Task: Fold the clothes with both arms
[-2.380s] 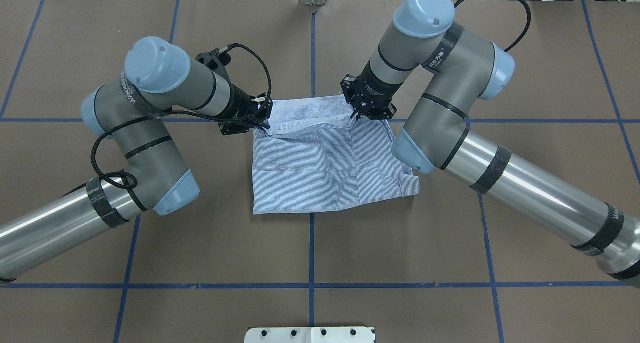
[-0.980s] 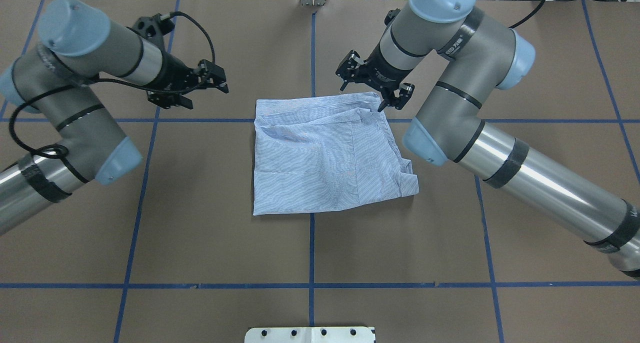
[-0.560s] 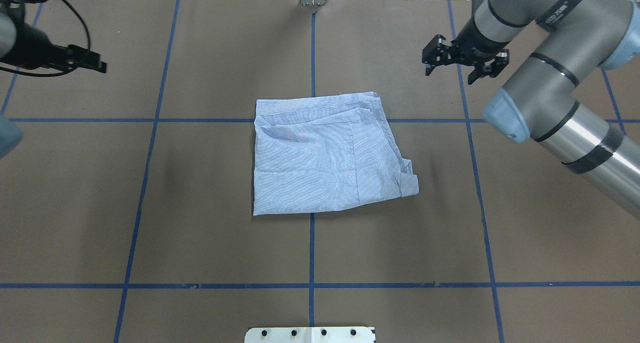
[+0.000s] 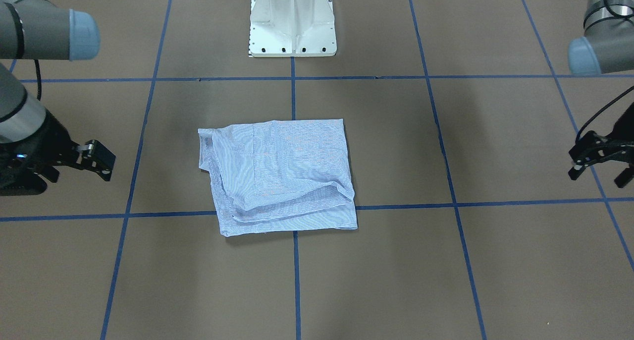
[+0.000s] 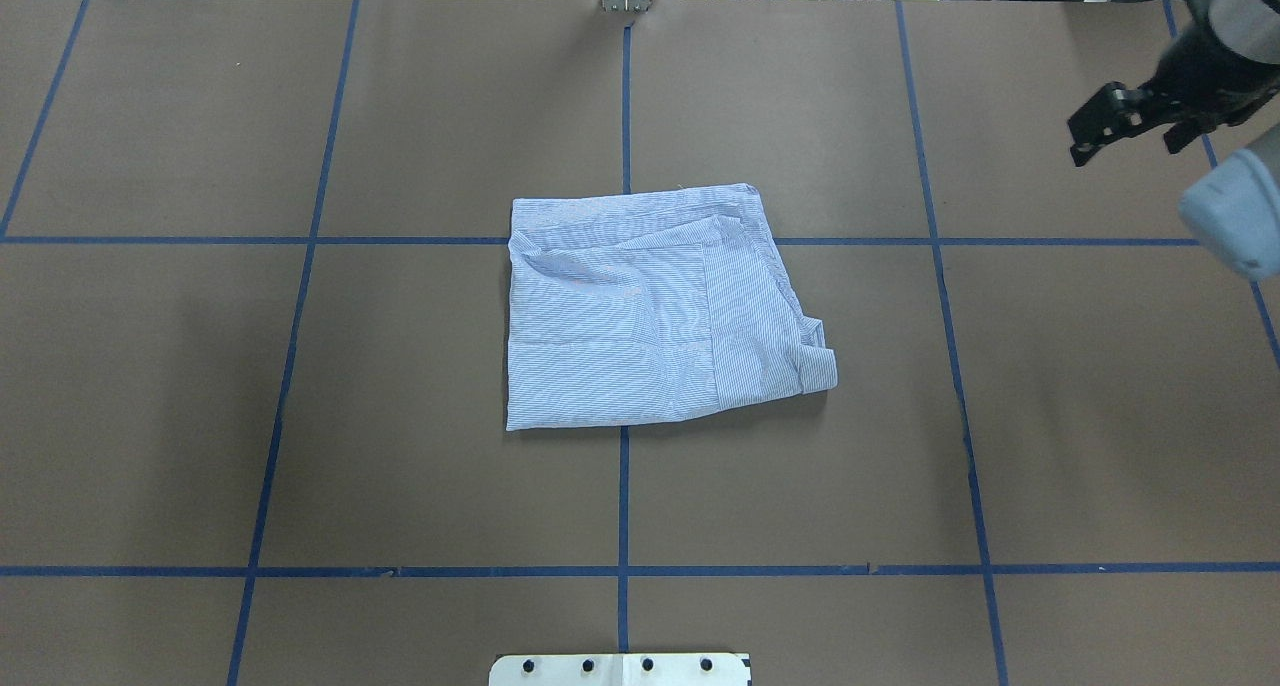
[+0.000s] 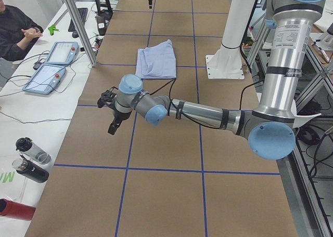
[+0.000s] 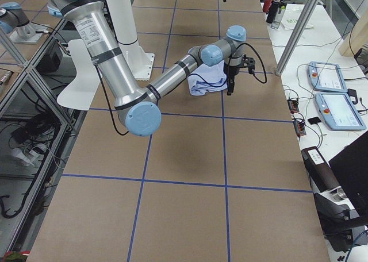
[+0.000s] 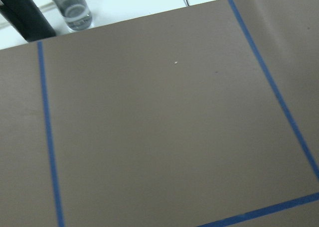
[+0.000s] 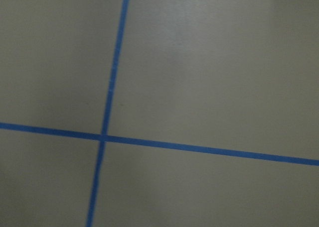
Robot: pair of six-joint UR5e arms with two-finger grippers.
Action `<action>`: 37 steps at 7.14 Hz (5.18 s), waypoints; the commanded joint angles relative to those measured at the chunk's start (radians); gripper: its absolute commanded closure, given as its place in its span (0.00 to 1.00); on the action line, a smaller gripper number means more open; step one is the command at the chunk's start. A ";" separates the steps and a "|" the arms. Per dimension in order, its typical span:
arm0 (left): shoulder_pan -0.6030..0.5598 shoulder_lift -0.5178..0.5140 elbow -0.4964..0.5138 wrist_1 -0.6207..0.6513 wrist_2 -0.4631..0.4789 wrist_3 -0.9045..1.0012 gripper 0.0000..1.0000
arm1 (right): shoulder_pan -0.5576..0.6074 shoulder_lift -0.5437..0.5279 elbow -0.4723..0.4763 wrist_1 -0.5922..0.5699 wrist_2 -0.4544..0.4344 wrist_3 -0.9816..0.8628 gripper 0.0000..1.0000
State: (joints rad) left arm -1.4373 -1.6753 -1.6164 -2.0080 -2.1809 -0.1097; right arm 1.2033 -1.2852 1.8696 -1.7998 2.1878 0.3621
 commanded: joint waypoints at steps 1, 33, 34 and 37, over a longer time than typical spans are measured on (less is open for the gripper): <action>-0.150 0.046 0.018 0.080 -0.061 0.165 0.00 | 0.211 -0.191 -0.019 -0.001 0.135 -0.411 0.00; -0.140 0.174 -0.062 0.399 -0.151 0.151 0.00 | 0.366 -0.341 -0.170 0.074 0.185 -0.430 0.00; -0.140 0.174 -0.062 0.399 -0.149 0.151 0.00 | 0.364 -0.338 -0.182 0.077 0.185 -0.430 0.00; -0.140 0.174 -0.062 0.399 -0.148 0.151 0.00 | 0.364 -0.336 -0.182 0.077 0.187 -0.425 0.00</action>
State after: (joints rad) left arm -1.5760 -1.5018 -1.6782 -1.6082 -2.3298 0.0414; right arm 1.5678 -1.6217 1.6882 -1.7236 2.3740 -0.0636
